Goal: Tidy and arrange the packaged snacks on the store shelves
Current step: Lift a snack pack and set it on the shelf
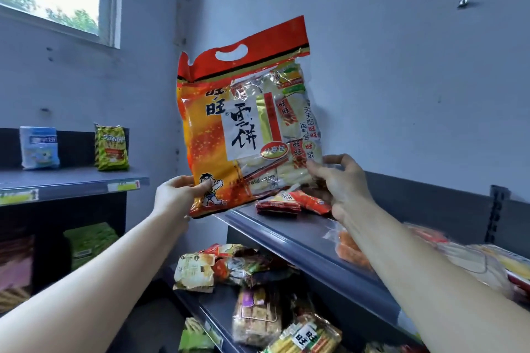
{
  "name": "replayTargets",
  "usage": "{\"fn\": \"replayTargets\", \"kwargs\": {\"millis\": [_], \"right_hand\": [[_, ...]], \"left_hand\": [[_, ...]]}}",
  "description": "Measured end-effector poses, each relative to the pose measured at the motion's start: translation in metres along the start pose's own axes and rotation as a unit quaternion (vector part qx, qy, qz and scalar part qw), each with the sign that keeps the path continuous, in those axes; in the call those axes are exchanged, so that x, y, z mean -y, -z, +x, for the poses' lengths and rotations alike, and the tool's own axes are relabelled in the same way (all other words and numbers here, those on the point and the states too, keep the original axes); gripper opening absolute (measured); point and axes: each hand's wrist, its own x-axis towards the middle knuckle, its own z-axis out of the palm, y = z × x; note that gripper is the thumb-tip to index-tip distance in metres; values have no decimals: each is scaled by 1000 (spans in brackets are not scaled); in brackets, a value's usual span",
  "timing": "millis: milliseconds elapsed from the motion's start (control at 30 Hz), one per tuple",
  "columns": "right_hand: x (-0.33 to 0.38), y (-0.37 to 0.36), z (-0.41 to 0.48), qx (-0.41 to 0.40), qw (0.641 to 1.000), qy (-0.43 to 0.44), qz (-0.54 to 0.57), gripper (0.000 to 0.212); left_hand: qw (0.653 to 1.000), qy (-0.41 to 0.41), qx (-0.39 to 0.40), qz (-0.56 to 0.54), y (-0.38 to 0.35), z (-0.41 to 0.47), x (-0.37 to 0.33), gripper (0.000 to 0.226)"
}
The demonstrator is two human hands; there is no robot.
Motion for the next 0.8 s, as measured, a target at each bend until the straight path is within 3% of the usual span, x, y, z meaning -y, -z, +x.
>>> {"fn": "replayTargets", "kwargs": {"millis": [100,267,500,667,800], "right_hand": [[-8,-24,31,19,1000,-9,0,31],[-23,-52,100,56,998,-42,-6,31],[-52,-83,191,11,993,-113,-34,49],[-88,-97,234,-17,983,-176,-55,41],[-120,-103,258,-36,968,-215,-122,20]], "left_hand": [[999,26,-3,-31,0,37,2,22],[997,1,-32,-68,-7,108,5,14],[992,-23,-68,-104,-18,202,10,14],[990,-17,-79,-114,-21,254,21,14],[991,-17,-68,-113,-21,294,26,14]]}}
